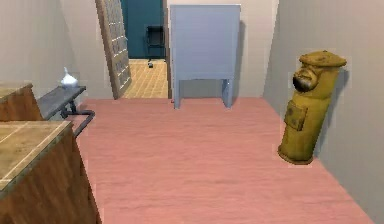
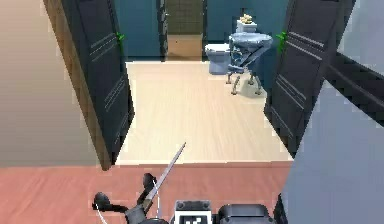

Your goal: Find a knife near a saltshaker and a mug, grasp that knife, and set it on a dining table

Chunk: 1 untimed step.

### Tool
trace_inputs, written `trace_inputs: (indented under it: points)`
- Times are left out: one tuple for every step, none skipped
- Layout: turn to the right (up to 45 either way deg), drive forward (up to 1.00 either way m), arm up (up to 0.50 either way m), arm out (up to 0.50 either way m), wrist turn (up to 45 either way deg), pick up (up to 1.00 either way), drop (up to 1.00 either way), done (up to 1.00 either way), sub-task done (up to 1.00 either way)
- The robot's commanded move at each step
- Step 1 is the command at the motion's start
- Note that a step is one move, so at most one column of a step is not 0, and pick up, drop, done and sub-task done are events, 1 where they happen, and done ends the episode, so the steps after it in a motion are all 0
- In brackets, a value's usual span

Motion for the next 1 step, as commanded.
trace_inputs:
  points:
    - [0.0,1.0,0.0,0.0,0.0,0.0,0.0,0.0,0.0]
